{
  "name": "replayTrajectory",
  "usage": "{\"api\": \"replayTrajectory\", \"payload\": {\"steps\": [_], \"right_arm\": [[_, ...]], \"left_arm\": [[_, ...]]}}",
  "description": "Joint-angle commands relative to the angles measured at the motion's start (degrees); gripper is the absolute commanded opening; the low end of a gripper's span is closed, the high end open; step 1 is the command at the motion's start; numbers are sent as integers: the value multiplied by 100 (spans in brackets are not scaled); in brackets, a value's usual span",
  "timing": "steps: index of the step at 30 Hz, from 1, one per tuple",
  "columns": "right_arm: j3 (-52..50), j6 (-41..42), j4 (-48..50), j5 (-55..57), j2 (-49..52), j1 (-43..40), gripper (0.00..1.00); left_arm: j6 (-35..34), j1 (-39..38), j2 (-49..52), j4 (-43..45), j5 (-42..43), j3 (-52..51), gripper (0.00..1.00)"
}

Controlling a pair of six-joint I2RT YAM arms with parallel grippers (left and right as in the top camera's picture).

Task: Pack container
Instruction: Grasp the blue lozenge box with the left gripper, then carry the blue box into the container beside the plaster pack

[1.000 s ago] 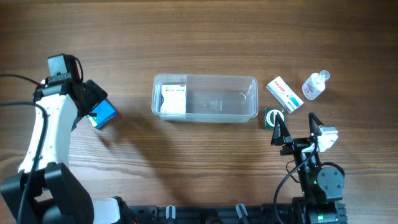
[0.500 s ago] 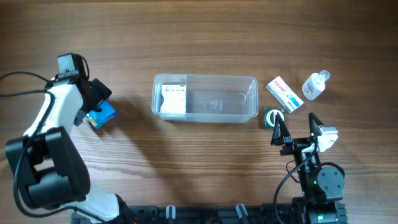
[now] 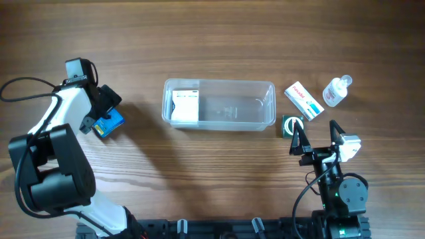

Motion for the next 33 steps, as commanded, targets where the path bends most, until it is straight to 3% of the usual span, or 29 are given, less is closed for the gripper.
{"api": "replayTrajectory", "payload": {"steps": [1,4,11,17,24,33], "right_arm": [[-9,46,15,-92,-11,-28,100],[-9,48,15,-92,-11,-28,100],[-9,48,15,-92,-11,-28,100],[-9,48,15,-92,-11,-28,100],[-9,48,15,-92,-11,-28,100],[-9,48,15,-92,-11,-28,100]], "left_arm": [[66,-28,72,249,133,-269,100],[66,-26,72,264,133,-282,97],[66,-26,72,260,133,-282,75],[63,-28,46,258,136,-236,76],[63,-28,-407,-341,142,299,74],[68,-105,-1102,-649,1054,586,71]]}}
